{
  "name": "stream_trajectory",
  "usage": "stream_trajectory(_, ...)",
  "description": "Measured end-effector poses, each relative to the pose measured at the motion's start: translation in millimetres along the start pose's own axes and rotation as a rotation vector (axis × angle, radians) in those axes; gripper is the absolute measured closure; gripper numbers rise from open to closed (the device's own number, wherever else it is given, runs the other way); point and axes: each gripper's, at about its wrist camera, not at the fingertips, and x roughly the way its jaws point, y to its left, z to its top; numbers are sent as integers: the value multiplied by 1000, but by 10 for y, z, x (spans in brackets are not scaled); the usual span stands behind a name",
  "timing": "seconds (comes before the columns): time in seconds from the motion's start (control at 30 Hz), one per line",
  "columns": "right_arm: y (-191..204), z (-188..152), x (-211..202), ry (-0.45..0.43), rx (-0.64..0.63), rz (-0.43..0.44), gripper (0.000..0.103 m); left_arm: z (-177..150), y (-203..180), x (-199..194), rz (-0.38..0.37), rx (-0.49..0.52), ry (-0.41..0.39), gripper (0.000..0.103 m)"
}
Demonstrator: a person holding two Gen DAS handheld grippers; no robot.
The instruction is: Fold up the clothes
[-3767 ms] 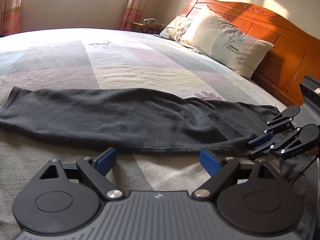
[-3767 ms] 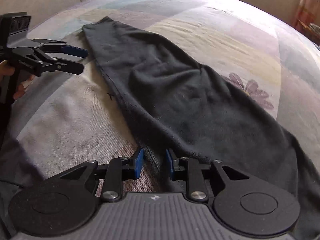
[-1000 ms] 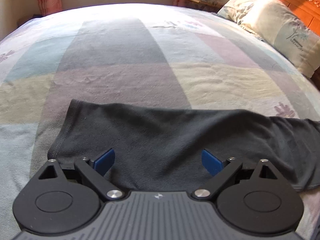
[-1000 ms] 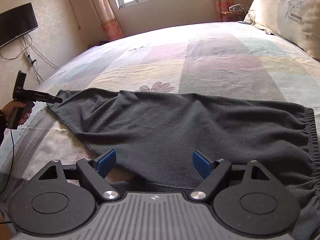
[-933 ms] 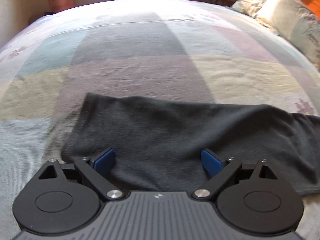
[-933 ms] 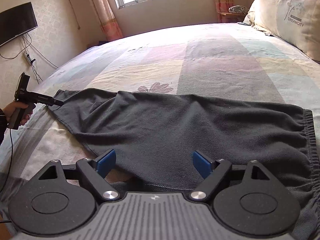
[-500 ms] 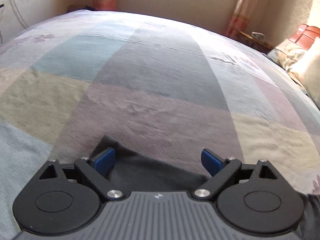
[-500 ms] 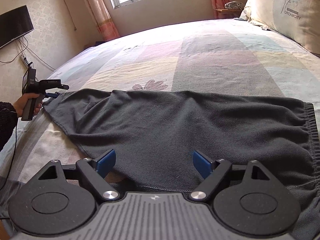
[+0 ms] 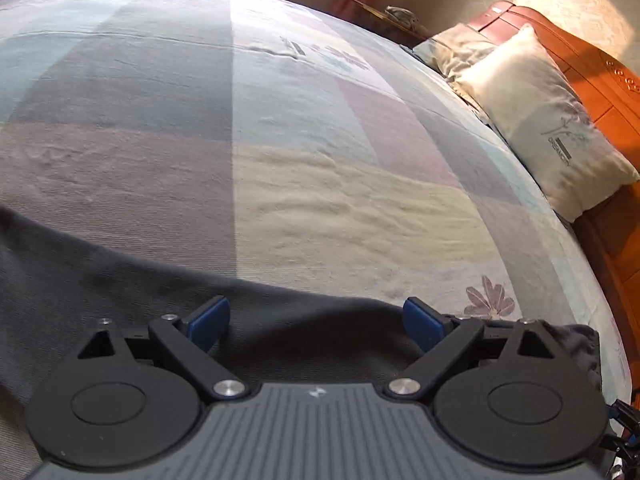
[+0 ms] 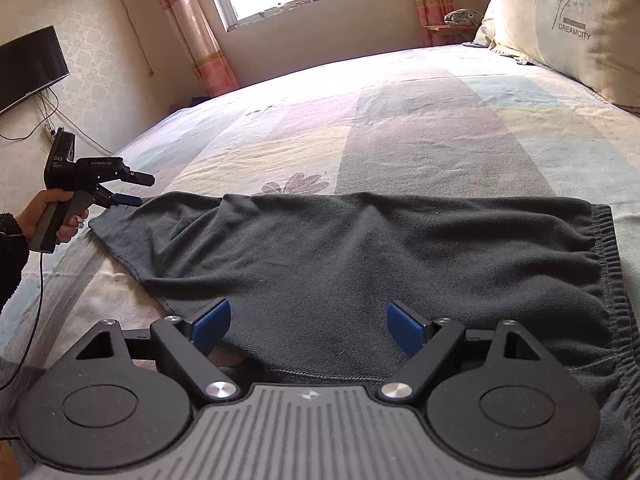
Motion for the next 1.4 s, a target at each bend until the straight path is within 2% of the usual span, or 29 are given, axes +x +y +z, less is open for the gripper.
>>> stream_trajectory(0.07, -6, 2, -40, -5, -5, -3, 14, 16, 50, 100, 107, -10, -16, 11)
stream_trajectory(0.17, -63, 2, -121, -19, 0, -13, 12, 102, 122, 48, 257, -67, -57, 12)
stream_trajectory(0.2, -90, -1, -143, -24, 7, -13, 11, 115, 126, 16, 260, -86, -61, 12)
stream_trajectory(0.27, -141, -16, -158, -29, 29, -6, 11, 56, -10, -87, 161, -85, -73, 12)
stream_trajectory(0.37, -181, -47, -130, -22, 50, 3, 11, -93, -440, -119, 65, 57, -81, 10)
stream_trajectory(0.47, -163, -77, -110, -12, 48, 14, 11, -321, -875, 48, 92, 248, -52, 10)
stream_trajectory(0.53, -142, -82, -116, -8, 47, 25, 9, -559, -1088, 175, 154, 400, -30, 10)
stream_trajectory(0.6, -116, -83, -118, 5, 43, 25, 5, -798, -1178, 210, 201, 498, -25, 10)
stream_trajectory(0.63, -105, -82, -111, 18, 38, 17, 4, -871, -1184, 188, 210, 512, -17, 10)
stream_trajectory(0.8, -100, -83, -116, 51, 25, -13, 2, -982, -1052, -102, 183, 419, 51, 9)
stream_trajectory(0.9, -123, -91, -151, 45, 32, -17, 2, -932, -1144, -166, 170, 402, 27, 10)
stream_trajectory(0.93, -123, -90, -169, 42, 32, -28, 2, -937, -1167, -143, 167, 399, 26, 9)
stream_trajectory(1.03, -147, -58, -300, 24, 4, -68, 2, -993, -1228, 15, 179, 406, 98, 8)
stream_trajectory(1.1, -224, -15, -426, 7, -27, -103, 0, -1064, -1327, -3, 195, 448, 80, 8)
stream_trajectory(1.17, -368, 71, -495, -1, -49, -120, 0, -1077, -1414, -84, 150, 430, 69, 8)
stream_trajectory(1.23, -537, 215, -491, -19, -61, -120, 0, -1118, -1546, -142, 101, 464, 32, 7)
stream_trajectory(1.3, -757, 442, -355, -19, -35, -87, 0, -1144, -1663, -86, 113, 503, 35, 7)
stream_trajectory(1.4, -1034, 712, -5, 64, 102, 63, 0, -1151, -1665, 10, 117, 483, 45, 8)
